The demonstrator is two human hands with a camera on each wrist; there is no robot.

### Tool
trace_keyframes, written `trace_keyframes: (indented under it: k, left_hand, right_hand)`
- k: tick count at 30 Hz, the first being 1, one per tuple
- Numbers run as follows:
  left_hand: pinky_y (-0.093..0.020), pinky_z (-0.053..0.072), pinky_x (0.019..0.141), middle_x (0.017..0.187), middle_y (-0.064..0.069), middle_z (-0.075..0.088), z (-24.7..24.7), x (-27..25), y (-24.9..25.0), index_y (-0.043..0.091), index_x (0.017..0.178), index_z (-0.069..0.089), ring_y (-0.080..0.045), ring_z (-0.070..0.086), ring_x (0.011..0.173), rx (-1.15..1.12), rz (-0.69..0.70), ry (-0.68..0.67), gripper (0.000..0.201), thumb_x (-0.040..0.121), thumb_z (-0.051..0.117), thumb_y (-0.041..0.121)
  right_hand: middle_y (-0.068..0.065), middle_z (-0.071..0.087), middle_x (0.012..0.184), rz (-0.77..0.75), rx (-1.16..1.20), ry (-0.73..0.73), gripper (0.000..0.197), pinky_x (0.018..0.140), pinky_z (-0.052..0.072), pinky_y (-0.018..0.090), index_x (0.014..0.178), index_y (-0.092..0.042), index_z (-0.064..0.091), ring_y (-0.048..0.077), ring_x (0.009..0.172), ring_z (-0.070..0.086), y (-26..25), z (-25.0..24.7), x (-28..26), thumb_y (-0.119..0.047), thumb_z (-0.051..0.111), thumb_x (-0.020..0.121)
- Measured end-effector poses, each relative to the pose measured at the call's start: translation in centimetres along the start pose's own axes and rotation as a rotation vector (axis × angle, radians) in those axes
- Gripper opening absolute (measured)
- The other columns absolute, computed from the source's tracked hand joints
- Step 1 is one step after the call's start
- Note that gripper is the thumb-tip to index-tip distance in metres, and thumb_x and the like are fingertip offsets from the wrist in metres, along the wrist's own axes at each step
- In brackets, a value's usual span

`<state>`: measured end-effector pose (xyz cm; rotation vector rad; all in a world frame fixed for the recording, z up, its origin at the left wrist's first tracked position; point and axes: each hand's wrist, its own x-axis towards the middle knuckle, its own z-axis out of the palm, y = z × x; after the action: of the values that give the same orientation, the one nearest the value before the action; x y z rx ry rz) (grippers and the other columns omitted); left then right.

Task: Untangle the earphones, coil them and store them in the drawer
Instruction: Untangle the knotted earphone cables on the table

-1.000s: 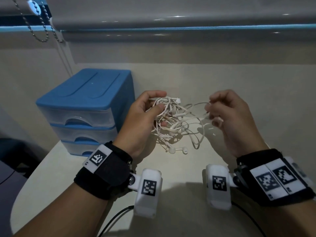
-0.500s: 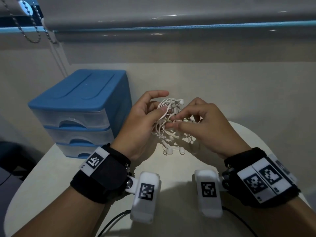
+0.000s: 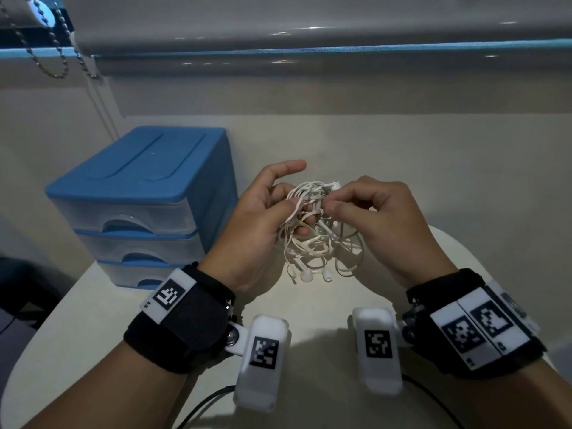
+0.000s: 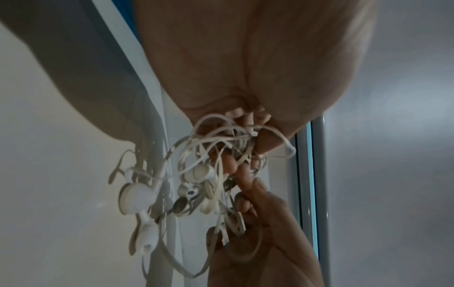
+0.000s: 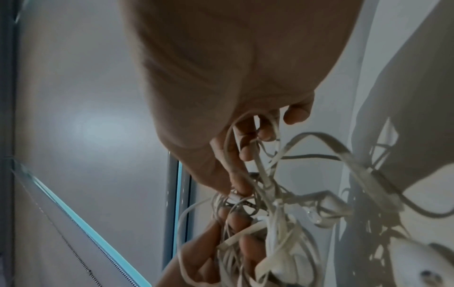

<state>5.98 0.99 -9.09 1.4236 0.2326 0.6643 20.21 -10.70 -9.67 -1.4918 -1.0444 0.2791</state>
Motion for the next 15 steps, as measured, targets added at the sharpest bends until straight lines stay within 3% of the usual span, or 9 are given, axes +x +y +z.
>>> trace_keyframes:
  k: [4, 6, 8, 10, 15]
  left_hand:
    - [-0.025, 0.06, 0.067, 0.084, 0.0, 0.068, 0.1, -0.09, 0.03, 0.017, 0.137, 0.054, -0.016, 0.067, 0.076, 0.02, -0.019, -0.033, 0.042, 0.102, 0.048, -0.005]
    - [-0.027, 0.059, 0.068, 0.088, -0.006, 0.066, 0.13, -0.13, 0.02, 0.017, 0.135, 0.057, -0.017, 0.066, 0.076, 0.036, -0.018, -0.028, 0.039, 0.102, 0.05, -0.002]
    - [-0.029, 0.057, 0.068, 0.094, -0.013, 0.065, 0.25, -0.18, 0.02, 0.015, 0.13, 0.061, -0.019, 0.065, 0.077, 0.053, -0.011, -0.017, 0.031, 0.102, 0.053, 0.002]
    - [-0.03, 0.057, 0.067, 0.1, -0.016, 0.067, 0.4, -0.23, 0.04, 0.011, 0.125, 0.063, -0.023, 0.065, 0.079, 0.051, -0.003, 0.006, 0.024, 0.103, 0.055, 0.007]
    - [-0.033, 0.059, 0.071, 0.092, -0.009, 0.071, 0.23, -0.12, -0.22, 0.011, 0.111, 0.066, -0.02, 0.067, 0.079, 0.106, 0.045, 0.044, 0.012, 0.101, 0.059, 0.011]
  right_hand:
    - [0.006, 0.056, 0.076, 0.024, -0.023, -0.019, 0.006, 0.064, 0.04, 0.016, 0.077, -0.012, 0.079, 0.005, 0.064, 0.048, -0.05, 0.35, -0.09, -0.01, 0.082, 0.081]
    - [0.004, 0.056, 0.076, 0.028, 0.001, -0.009, 0.009, 0.067, 0.043, 0.021, 0.075, -0.009, 0.075, 0.008, 0.067, 0.049, -0.16, 0.36, -0.15, -0.009, 0.079, 0.083]
    - [0.011, 0.062, 0.082, 0.02, 0.004, 0.004, 0.012, 0.073, 0.047, 0.031, 0.075, -0.008, 0.071, 0.019, 0.072, 0.056, -0.32, 0.4, -0.17, -0.009, 0.075, 0.087]
    - [0.014, 0.065, 0.089, 0.009, -0.012, 0.013, 0.013, 0.077, 0.049, 0.034, 0.077, -0.009, 0.07, 0.026, 0.079, 0.059, -0.45, 0.44, -0.17, -0.011, 0.072, 0.09]
    - [-0.006, 0.054, 0.083, -0.035, -0.121, -0.072, 0.013, 0.075, 0.042, 0.02, 0.082, -0.017, 0.068, 0.005, 0.075, 0.049, -0.42, 0.22, -0.23, -0.017, 0.068, 0.096]
